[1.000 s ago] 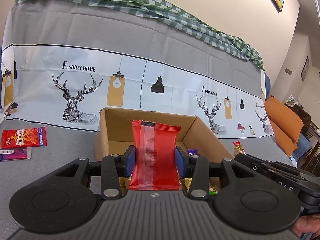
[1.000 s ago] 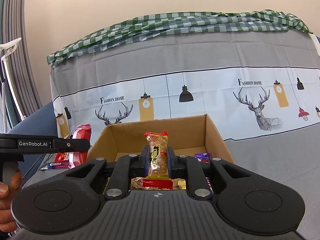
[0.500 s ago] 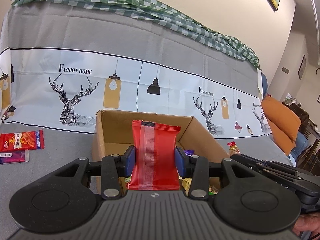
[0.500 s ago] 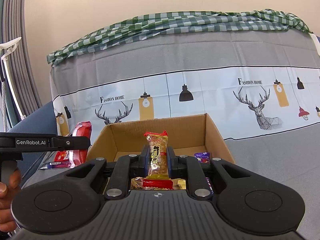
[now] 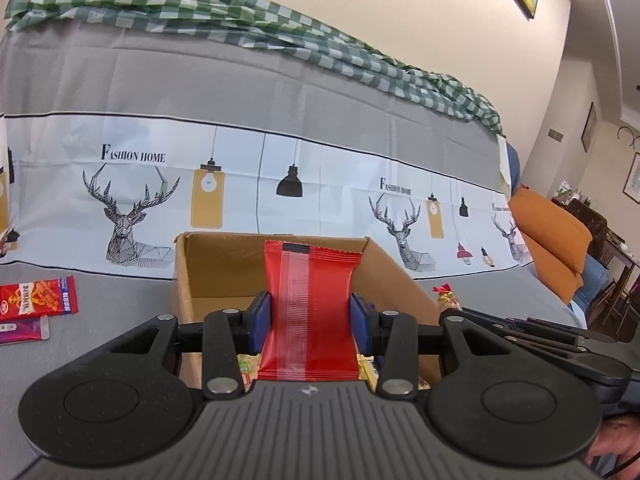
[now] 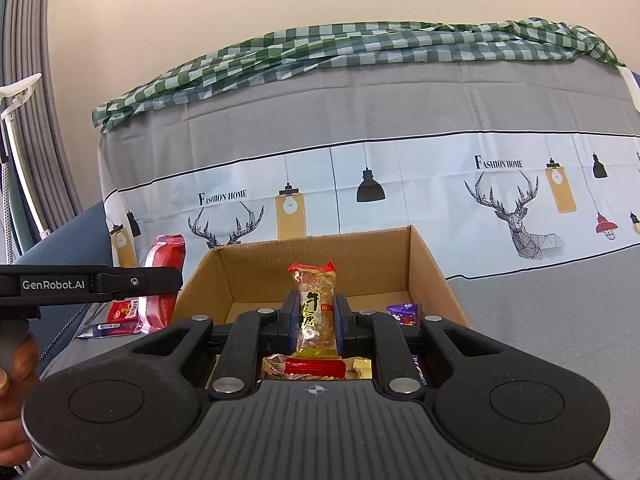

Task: Organize snacks
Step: 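Open both tools to release the snacks into the box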

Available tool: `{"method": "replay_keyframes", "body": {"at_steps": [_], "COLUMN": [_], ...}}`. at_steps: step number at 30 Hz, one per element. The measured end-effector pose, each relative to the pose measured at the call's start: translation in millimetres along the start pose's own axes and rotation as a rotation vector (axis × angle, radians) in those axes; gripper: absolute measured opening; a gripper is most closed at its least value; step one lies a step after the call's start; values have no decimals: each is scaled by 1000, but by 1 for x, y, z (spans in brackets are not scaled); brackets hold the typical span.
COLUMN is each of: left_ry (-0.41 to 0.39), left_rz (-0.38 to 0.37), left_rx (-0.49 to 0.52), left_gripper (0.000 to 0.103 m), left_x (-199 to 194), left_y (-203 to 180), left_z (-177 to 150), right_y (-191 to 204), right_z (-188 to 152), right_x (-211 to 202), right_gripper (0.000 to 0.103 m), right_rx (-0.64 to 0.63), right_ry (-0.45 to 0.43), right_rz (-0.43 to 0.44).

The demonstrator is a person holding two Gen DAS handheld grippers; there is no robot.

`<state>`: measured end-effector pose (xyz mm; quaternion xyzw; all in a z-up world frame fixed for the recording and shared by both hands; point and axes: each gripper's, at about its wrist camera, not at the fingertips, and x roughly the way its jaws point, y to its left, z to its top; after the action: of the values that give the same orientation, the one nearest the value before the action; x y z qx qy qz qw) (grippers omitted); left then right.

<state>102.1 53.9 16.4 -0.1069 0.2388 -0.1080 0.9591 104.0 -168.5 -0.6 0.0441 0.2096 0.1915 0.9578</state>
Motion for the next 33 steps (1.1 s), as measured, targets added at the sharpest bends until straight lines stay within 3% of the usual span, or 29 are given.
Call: {"method": "replay_keyframes", "body": {"at_steps": [6, 7, 8, 9, 11, 12, 18, 25, 30, 33], "left_ry": [-13, -10, -10, -13, -19, -17, 2, 72, 117, 117], "left_rz": [-64, -82, -100, -109, -108, -104, -48, 74, 129, 138], "left_rx": [-5, -12, -19, -19, -14, -20, -62, -173, -242, -265], "left_gripper": [49, 58, 63, 63, 64, 64, 60, 41, 38, 38], "left_x": [-4, -4, -4, -5, -6, -6, -3, -2, -3, -8], "left_y": [-4, -4, -5, -5, -7, -6, 3, 39, 63, 74], "left_z": [1, 1, 1, 1, 0, 0, 2, 2, 2, 2], "right_y": [-3, -3, -4, -4, -5, -5, -3, 8, 23, 35], "right_z": [-2, -2, -2, -2, -2, -2, -2, -7, -7, -6], "right_x": [1, 1, 2, 3, 2, 1, 2, 11, 13, 15], "right_gripper": [19, 19, 26, 46, 61, 62, 63, 61, 34, 29], "right_rx": [3, 6, 11, 16, 27, 27, 31, 34, 41, 43], "right_ry": [2, 6, 12, 18, 16, 11, 21, 37, 22, -3], "right_rz": [-5, -6, -10, -12, -22, -26, -46, -75, -69, -85]}}
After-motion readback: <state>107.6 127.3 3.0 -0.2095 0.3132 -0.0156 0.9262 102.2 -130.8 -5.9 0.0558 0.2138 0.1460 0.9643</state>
